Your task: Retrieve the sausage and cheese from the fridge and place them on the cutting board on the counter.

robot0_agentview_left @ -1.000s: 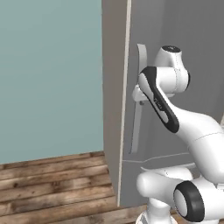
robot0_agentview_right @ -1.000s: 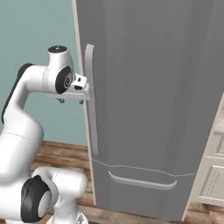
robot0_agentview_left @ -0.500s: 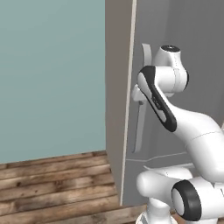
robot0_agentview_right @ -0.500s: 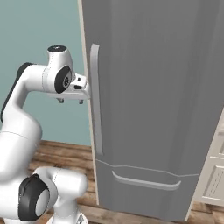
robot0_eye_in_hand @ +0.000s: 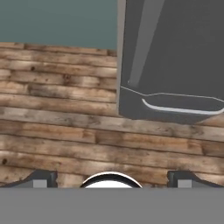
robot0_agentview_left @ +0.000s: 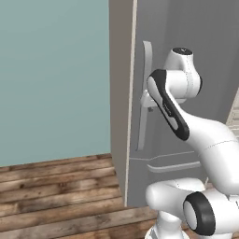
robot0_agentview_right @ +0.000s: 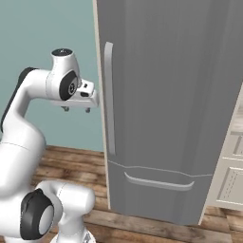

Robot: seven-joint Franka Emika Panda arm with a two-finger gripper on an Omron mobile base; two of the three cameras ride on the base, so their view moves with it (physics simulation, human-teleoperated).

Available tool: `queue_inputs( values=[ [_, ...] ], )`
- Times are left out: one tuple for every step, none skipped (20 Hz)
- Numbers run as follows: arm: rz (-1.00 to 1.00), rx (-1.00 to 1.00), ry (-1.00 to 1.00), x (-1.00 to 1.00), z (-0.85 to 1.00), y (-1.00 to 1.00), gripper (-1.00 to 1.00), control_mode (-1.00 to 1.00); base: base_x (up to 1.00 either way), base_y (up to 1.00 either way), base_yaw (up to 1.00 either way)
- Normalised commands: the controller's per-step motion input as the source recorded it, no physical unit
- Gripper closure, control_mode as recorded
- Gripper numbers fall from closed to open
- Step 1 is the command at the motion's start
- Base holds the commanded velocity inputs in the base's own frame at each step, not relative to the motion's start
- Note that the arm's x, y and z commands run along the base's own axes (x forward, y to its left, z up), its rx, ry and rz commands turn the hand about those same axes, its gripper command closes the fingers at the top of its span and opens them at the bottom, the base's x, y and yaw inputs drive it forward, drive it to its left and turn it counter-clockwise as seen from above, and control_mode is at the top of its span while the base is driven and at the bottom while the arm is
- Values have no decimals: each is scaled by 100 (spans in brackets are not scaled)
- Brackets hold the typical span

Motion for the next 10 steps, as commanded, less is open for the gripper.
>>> queue_inputs(
  values=[
    [0, 0, 0, 0, 0, 0, -100, 100, 0, 0, 0],
    [0, 0, 0, 0, 0, 0, -100, -100, 0, 0, 0],
    [0, 5, 0, 0, -6, -11, -100, -100, 0, 0, 0],
    [0, 3, 0, 0, -12, 0, -100, -100, 0, 0, 0],
    [0, 3, -20, 0, 0, 0, -100, -100, 0, 0, 0],
    [0, 6, -25, 0, 0, -16, -100, -100, 0, 0, 0],
    [-1, 7, -39, -1, 0, -36, -100, -100, 0, 0, 0],
    [0, 3, -55, -5, 0, -43, -100, -100, 0, 0, 0],
    [-1, 4, -45, 0, 0, -34, -100, -100, 0, 0, 0],
    [-1, 4, -43, 0, 0, -19, -100, -100, 0, 0, 0]
  ],
)
